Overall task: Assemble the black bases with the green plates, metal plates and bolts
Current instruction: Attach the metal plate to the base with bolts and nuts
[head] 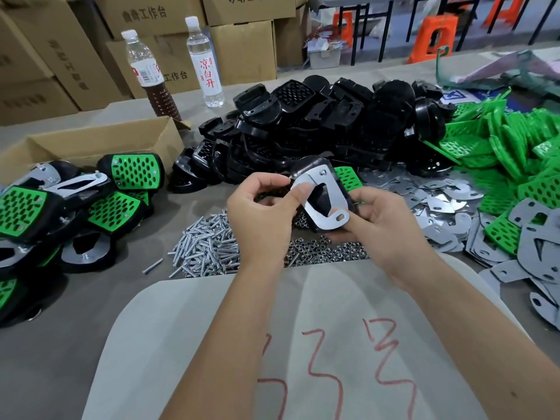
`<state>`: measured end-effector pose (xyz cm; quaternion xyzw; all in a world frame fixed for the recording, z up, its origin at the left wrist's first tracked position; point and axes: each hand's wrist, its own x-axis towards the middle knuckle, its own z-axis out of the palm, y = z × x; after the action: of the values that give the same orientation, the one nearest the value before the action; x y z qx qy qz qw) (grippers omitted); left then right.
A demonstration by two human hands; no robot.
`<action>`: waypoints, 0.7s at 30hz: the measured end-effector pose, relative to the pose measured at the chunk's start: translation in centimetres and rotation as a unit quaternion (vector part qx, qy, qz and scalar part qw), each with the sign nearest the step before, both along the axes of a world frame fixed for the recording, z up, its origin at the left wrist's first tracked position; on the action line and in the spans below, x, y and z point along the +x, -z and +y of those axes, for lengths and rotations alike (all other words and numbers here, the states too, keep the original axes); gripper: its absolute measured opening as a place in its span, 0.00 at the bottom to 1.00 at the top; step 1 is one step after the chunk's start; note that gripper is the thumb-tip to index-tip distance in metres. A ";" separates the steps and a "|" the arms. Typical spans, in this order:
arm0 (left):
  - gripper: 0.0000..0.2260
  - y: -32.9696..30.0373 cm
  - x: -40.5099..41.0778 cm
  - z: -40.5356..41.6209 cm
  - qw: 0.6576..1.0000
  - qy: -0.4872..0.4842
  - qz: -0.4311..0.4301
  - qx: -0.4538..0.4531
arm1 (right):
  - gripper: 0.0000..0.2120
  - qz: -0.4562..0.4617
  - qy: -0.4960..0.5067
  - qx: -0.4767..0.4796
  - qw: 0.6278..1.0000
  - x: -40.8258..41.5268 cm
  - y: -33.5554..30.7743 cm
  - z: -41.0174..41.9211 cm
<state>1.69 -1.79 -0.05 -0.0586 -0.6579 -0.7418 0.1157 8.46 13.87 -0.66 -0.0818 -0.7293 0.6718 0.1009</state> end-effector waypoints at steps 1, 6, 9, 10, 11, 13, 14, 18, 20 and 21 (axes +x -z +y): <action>0.11 0.0 -0.1 -0.1 1.000 0.000 -0.003 0.002 | 0.04 0.003 -0.005 -0.005 1.000 0.0 0.0 0.0; 0.12 0.2 -0.3 -0.1 1.000 0.005 -0.001 -0.001 | 0.04 0.016 -0.038 -0.006 0.999 0.1 0.0 0.1; 0.13 0.3 -0.5 -0.1 1.000 -0.008 0.010 -0.009 | 0.04 0.029 -0.062 -0.019 0.997 0.3 0.0 0.2; 0.13 0.3 -0.5 -0.1 1.000 -0.015 0.011 -0.012 | 0.05 0.033 -0.070 -0.027 0.997 0.4 -0.1 0.2; 0.13 0.4 -0.6 -0.1 1.000 -0.020 0.011 -0.013 | 0.06 0.036 -0.075 -0.034 0.996 0.5 -0.1 0.2; 0.13 0.4 -0.7 -0.2 1.000 -0.026 0.008 -0.006 | 0.08 0.040 -0.072 -0.051 0.995 0.5 -0.3 0.3; 0.13 0.4 -0.7 -0.2 1.000 -0.028 0.007 0.000 | 0.09 0.042 -0.066 -0.064 0.995 0.5 -0.3 0.3; 0.11 0.5 -0.7 -0.4 1.000 -0.027 0.010 0.000 | 0.10 0.044 -0.066 -0.077 0.994 0.5 -0.4 0.4; 0.11 0.4 -0.6 -0.3 1.000 -0.019 0.011 -0.005 | 0.10 0.044 -0.080 -0.065 0.994 0.5 -0.4 0.3; 0.11 0.4 -0.6 -0.3 1.000 -0.017 0.012 -0.007 | 0.10 0.045 -0.083 -0.063 0.994 0.5 -0.4 0.3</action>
<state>1.06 -2.05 -0.45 -0.0568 -0.6626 -0.7344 0.1360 9.01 14.20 -0.31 0.0032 -0.6846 0.7253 0.0719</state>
